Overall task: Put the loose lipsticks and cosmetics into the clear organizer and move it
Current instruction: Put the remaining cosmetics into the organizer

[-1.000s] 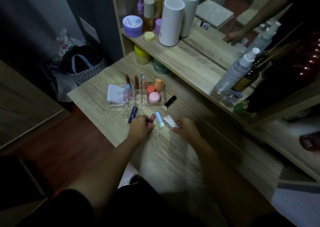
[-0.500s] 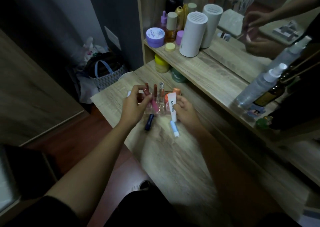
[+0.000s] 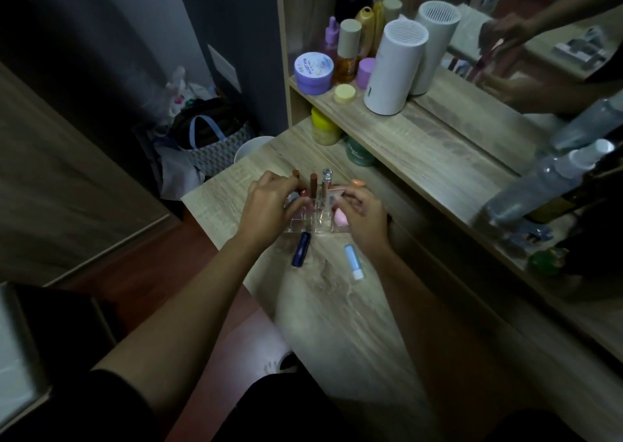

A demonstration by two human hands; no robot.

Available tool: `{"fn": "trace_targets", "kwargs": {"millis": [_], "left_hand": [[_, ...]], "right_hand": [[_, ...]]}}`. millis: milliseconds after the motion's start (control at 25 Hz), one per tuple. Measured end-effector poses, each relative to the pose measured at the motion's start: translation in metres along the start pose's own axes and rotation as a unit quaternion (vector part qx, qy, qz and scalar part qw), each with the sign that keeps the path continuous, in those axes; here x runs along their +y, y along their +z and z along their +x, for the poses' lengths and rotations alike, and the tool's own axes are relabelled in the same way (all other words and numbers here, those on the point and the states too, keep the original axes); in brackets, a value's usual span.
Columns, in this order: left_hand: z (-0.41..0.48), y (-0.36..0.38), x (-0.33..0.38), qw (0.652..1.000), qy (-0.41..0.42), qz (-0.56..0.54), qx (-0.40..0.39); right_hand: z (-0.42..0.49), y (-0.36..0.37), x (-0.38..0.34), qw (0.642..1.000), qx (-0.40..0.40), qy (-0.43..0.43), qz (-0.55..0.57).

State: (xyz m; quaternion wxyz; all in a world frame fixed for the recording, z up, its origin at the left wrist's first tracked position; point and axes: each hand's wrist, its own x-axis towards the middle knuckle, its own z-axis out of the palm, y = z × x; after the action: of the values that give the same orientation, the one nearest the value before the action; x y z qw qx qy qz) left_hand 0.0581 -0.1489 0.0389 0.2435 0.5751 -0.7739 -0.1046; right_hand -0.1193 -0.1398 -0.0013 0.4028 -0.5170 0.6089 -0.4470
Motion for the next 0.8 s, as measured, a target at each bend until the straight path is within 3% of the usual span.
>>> {"fn": "trace_targets", "kwargs": {"millis": [640,800], "left_hand": [[0.012,0.020,-0.004,0.986,0.049,0.140,-0.080],[0.012,0.017,-0.003,0.983,0.067,0.157,-0.073]], "right_hand": [[0.009,0.008,0.018,0.985,0.037,-0.135,-0.101],[0.009,0.011,0.024,0.988,0.010,-0.108,-0.113]]}}
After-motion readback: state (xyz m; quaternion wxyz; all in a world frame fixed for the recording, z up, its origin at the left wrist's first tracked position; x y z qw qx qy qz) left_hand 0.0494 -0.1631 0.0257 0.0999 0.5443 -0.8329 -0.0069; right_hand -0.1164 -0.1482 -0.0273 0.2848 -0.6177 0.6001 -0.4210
